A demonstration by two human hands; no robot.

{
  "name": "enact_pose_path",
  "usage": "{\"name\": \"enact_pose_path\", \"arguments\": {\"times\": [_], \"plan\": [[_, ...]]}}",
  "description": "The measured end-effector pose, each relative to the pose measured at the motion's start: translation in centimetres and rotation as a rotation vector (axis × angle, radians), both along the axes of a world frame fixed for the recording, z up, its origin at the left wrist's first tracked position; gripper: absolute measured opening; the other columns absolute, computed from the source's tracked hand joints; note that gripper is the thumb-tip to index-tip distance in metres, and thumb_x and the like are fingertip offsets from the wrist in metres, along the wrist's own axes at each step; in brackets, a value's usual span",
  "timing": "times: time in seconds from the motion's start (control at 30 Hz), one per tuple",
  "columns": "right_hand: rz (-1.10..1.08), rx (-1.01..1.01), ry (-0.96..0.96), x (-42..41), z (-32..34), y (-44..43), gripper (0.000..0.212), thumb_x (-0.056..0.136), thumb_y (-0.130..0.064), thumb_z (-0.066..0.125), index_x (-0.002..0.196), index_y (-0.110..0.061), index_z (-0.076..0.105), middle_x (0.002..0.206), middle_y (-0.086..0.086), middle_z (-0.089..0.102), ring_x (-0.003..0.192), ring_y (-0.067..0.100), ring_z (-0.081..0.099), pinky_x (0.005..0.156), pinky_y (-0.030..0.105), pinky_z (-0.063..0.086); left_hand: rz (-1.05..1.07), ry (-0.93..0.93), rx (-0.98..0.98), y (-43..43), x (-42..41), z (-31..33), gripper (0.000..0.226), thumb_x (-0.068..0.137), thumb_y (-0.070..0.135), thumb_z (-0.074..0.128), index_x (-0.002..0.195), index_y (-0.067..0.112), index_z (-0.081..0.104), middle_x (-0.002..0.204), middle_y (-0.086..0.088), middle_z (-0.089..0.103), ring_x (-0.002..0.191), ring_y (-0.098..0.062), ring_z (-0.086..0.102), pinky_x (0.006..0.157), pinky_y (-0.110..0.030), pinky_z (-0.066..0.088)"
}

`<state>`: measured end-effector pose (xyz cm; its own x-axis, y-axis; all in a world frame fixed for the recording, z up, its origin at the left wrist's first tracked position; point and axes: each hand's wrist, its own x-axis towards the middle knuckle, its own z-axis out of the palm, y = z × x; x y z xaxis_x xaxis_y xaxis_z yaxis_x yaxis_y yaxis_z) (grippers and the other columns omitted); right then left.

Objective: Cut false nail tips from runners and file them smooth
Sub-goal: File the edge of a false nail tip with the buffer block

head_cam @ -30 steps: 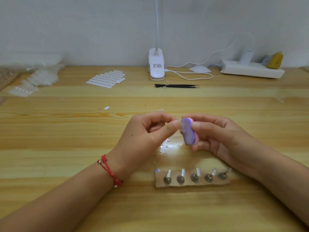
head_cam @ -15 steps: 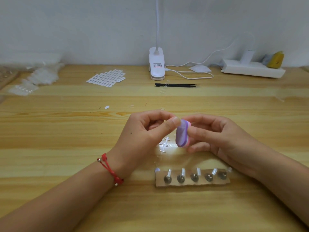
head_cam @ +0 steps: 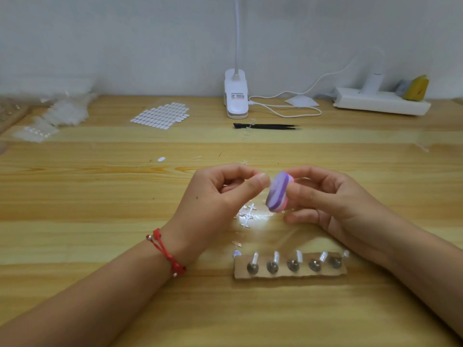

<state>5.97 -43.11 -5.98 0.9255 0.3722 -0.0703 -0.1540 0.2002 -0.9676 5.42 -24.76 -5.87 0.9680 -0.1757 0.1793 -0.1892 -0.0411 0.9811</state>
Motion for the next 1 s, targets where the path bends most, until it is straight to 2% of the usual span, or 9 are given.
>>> {"name": "enact_pose_path", "arguments": {"times": [0.1,0.17,0.23,0.43,0.53,0.67,0.77,0.9,1.0], "plan": [[-0.039,0.026,0.003,0.08,-0.09,-0.05,0.026,0.061,-0.024,0.076,0.087,-0.021,0.079,0.083,0.009,0.075,0.07,0.015,0.072,0.057,0.021,0.056,-0.027,0.011,0.01,0.09,0.06,0.01,0.022,0.076,0.026,0.065,0.08,0.005,0.07,0.058,-0.009,0.032,0.043,-0.003,0.027,0.044,-0.008,0.028],[0.01,-0.015,-0.011,-0.02,-0.06,0.07,0.03,0.061,-0.025,0.077,0.091,-0.019,0.079,0.084,0.009,0.075,0.07,0.014,0.072,0.058,0.021,0.056,-0.039,0.023,0.011,0.18,0.2,-0.08,0.017,0.082,0.019,0.063,0.082,0.003,0.069,0.048,0.01,0.041,0.039,0.0,0.033,0.043,-0.006,0.028],[-0.007,-0.005,-0.006,0.02,-0.16,0.05,0.031,0.062,-0.025,0.077,0.092,-0.018,0.079,0.085,0.01,0.075,0.07,0.014,0.072,0.058,0.02,0.056,-0.042,0.036,0.013,0.23,0.29,-0.21,0.013,0.086,0.013,0.061,0.083,0.002,0.068,0.043,0.017,0.043,0.038,0.002,0.039,0.043,-0.004,0.029],[0.026,-0.051,-0.03,-0.21,-0.14,0.32,0.033,0.061,-0.026,0.079,0.093,-0.019,0.079,0.087,0.011,0.076,0.071,0.015,0.073,0.059,0.019,0.055,-0.039,0.031,-0.018,0.21,0.23,-0.13,0.011,0.087,0.011,0.059,0.081,0.005,0.066,0.039,0.02,0.046,0.037,0.007,0.044,0.044,0.0,0.031],[-0.08,0.026,-0.02,0.02,-0.28,0.21,0.027,0.061,-0.025,0.078,0.087,-0.019,0.08,0.083,0.01,0.076,0.07,0.015,0.073,0.058,0.02,0.056,-0.052,0.026,-0.003,0.13,0.28,-0.08,0.011,0.088,0.01,0.059,0.083,0.004,0.066,0.039,0.02,0.046,0.037,0.008,0.045,0.044,0.0,0.031],[0.02,-0.055,-0.057,-0.27,-0.08,0.48,0.028,0.061,-0.02,0.086,0.088,-0.021,0.079,0.085,0.011,0.076,0.073,0.018,0.074,0.06,0.021,0.056,-0.031,0.037,-0.025,0.21,0.37,-0.14,0.012,0.087,0.014,0.06,0.083,0.005,0.067,0.038,0.019,0.046,0.036,0.006,0.043,0.044,-0.001,0.03],[-0.092,0.054,-0.022,0.0,-0.22,0.17,0.022,0.059,-0.024,0.079,0.081,-0.023,0.079,0.082,0.01,0.075,0.071,0.016,0.073,0.057,0.021,0.055,-0.023,0.041,-0.01,0.17,0.38,-0.11,0.012,0.086,0.015,0.061,0.082,0.007,0.068,0.038,0.018,0.045,0.036,0.004,0.041,0.044,-0.002,0.03],[0.044,-0.097,-0.089,-0.43,-0.1,0.44,0.027,0.06,-0.017,0.087,0.086,-0.019,0.078,0.086,0.012,0.076,0.072,0.02,0.074,0.06,0.021,0.056,0.006,0.061,-0.042,0.15,0.46,-0.18,0.016,0.08,0.023,0.064,0.081,0.008,0.069,0.038,0.016,0.043,0.035,0.002,0.033,0.041,-0.006,0.027],[-0.083,0.013,-0.043,-0.09,-0.28,0.24,0.022,0.059,-0.024,0.079,0.08,-0.017,0.077,0.082,0.012,0.075,0.071,0.018,0.073,0.056,0.021,0.056,-0.004,0.059,-0.048,0.25,0.47,-0.17,0.019,0.077,0.026,0.064,0.082,0.008,0.07,0.038,0.015,0.043,0.035,0.001,0.032,0.041,-0.006,0.027]]}}
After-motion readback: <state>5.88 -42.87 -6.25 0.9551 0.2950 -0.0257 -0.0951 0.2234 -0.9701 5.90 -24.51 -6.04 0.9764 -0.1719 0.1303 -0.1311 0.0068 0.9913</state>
